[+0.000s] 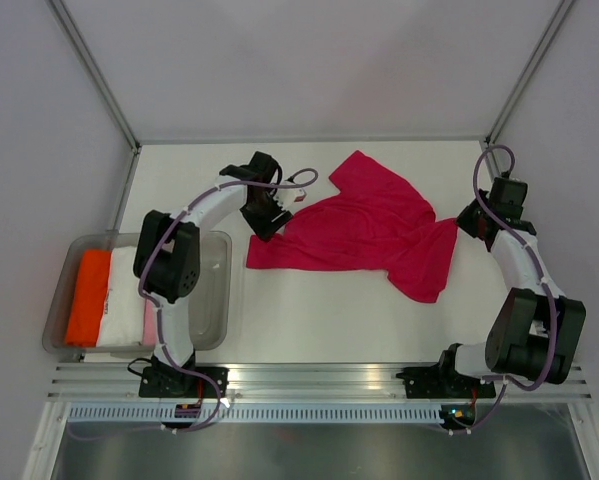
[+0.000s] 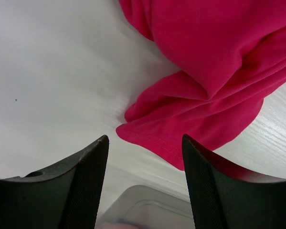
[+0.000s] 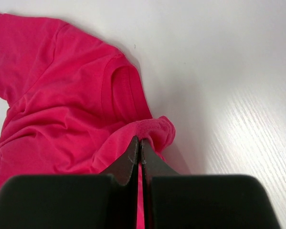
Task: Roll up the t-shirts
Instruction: Flatten the tshirt
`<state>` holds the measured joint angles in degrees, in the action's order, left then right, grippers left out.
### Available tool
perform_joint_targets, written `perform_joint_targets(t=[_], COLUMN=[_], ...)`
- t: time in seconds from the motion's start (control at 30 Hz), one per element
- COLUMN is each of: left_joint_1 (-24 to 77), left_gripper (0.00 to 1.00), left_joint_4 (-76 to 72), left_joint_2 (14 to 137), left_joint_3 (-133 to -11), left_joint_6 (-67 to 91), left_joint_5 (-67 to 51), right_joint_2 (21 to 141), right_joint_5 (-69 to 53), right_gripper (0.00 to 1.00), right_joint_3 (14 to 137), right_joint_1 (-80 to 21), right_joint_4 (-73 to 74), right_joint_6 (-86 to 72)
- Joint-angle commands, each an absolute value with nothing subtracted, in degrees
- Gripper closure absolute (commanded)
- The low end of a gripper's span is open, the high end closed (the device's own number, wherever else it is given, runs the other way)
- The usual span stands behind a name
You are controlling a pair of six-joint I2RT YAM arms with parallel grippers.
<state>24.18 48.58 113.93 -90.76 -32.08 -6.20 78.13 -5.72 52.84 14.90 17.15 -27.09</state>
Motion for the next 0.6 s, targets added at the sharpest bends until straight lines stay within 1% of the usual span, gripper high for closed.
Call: perform_joint_targets(t=[0.0, 0.13, 0.3, 0.47, 0.57], left_joint_1=[24.26, 23.73, 21.8, 21.27, 21.09], left_gripper=[0.32, 0.32, 0.32, 0.37, 0.42], left_joint_4=[49.75, 49.13, 49.04, 49.57, 49.92], left_joint_2=[114.96, 116.01, 118.03, 119.53, 121.29], left_joint_3=[-91.14, -90.26, -91.84, -91.49, -91.23], left_joint_6=[-36.12, -36.56, -36.83, -36.48, -36.13], left_joint_5=[-8.79, -6.6, -7.38, -8.52, -8.96], right_joint_2=[81.29, 82.09, 82.35, 82.44, 82.44], right_joint_5=[-6.77, -6.33, -5.1, -4.39, -4.39], right_gripper=[1.0, 1.0, 1.0, 1.0, 1.0], right_joint_3=[55.9, 55.2, 54.93, 55.19, 55.11], right_joint_1=[15.12, 15.2, 15.12, 15.12, 15.12], right_joint_4=[15.82, 15.21, 15.03, 15.47, 15.47], right_joint_6=[-26.98, -26.72, -26.37, -26.19, -26.19])
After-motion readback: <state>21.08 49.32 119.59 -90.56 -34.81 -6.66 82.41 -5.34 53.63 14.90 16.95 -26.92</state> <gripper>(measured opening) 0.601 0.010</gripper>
